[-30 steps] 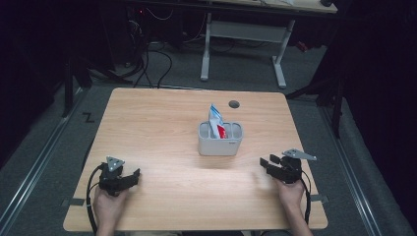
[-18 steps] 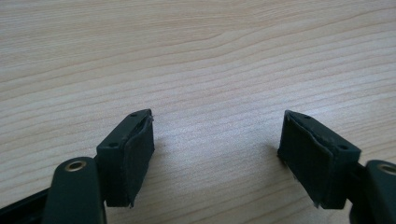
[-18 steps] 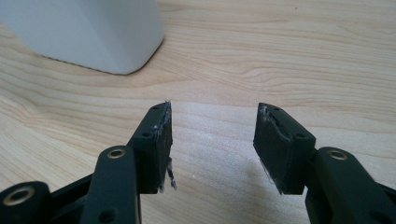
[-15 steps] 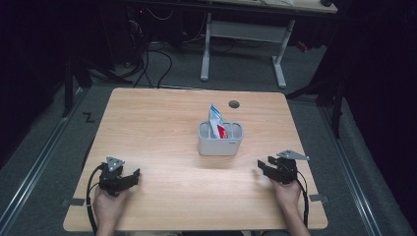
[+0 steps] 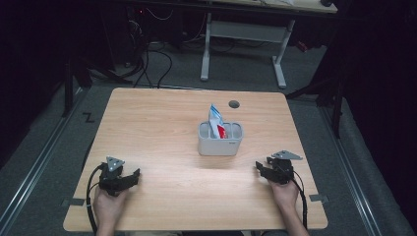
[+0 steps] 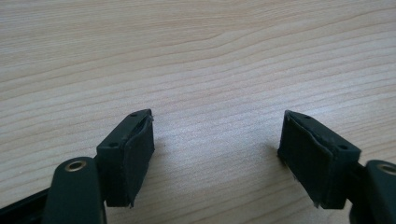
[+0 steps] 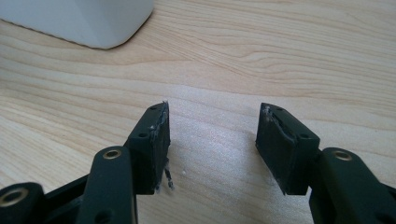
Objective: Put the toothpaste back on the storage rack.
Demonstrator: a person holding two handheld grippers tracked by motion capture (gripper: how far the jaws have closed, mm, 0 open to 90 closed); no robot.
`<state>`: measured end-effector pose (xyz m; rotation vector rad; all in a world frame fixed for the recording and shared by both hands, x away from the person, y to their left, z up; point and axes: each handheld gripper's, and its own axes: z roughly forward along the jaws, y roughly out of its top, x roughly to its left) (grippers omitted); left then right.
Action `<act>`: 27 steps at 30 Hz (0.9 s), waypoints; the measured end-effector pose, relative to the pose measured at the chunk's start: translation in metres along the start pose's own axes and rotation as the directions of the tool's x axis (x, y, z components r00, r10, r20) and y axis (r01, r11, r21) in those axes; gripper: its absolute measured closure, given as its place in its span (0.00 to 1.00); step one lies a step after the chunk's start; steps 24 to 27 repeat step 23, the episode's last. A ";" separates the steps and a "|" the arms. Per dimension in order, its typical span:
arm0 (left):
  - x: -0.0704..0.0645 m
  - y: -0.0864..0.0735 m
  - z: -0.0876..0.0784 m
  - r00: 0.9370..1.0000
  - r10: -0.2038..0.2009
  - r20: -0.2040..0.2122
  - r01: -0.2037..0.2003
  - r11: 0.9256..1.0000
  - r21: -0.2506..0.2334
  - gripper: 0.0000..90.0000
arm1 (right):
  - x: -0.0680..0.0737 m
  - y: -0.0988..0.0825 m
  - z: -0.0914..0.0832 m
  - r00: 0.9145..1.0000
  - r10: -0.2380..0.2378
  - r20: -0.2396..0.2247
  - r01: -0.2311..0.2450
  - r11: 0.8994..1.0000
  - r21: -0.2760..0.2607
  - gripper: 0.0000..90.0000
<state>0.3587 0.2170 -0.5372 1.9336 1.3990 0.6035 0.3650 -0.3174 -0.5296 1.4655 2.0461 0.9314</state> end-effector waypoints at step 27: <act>0.000 0.000 0.000 1.000 0.005 0.001 -0.005 1.000 0.003 0.29 | 0.004 0.000 0.002 0.999 -0.036 0.021 0.035 0.999 0.022 0.44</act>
